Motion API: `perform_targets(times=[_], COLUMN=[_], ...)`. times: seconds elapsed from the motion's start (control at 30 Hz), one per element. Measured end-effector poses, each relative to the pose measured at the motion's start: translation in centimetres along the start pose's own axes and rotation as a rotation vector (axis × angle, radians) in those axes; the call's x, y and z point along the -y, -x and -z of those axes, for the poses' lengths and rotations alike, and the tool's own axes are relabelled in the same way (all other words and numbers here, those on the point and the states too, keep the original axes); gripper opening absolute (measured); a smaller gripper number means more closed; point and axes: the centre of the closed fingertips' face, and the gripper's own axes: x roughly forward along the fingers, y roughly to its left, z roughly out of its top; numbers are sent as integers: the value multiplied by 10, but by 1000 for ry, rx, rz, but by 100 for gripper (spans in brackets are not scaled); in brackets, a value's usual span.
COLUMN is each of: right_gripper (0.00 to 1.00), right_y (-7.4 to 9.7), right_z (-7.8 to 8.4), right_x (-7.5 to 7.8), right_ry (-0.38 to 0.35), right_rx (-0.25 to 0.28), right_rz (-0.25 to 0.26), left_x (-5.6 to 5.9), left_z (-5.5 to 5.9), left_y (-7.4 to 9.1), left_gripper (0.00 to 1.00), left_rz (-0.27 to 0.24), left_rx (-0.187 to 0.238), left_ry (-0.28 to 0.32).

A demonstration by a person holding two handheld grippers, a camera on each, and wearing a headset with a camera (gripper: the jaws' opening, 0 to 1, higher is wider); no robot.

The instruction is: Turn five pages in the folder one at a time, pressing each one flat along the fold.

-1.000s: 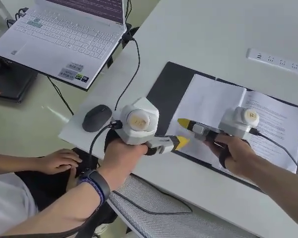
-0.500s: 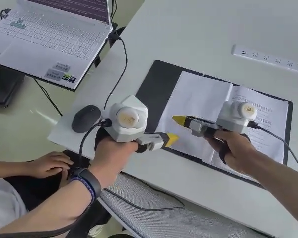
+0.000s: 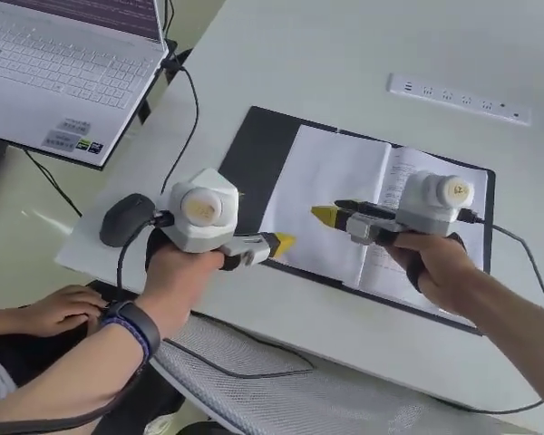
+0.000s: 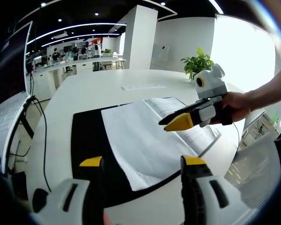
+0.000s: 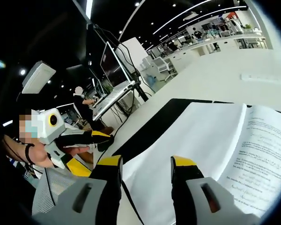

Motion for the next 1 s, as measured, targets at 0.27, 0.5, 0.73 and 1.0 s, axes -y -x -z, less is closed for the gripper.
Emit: perform_targets(times=[0.27, 0.5, 0.73, 1.0], right_gripper=[42, 43, 43, 43], right_y=[46, 74, 97, 119], right_z=[-17, -17, -14, -7], right_x=[8, 14, 12, 9], right_ry=[55, 77, 90, 93], right_rx=[63, 81, 97, 112], right_rz=[49, 87, 113, 135], left_x=[6, 11, 8, 8], left_z=[-1, 7, 21, 39], left_y=[-16, -34, -48, -56], left_gripper=[61, 54, 52, 49], left_rz=[28, 61, 74, 85], left_rx=[-12, -44, -89, -134], left_ry=[-17, -37, -45, -42])
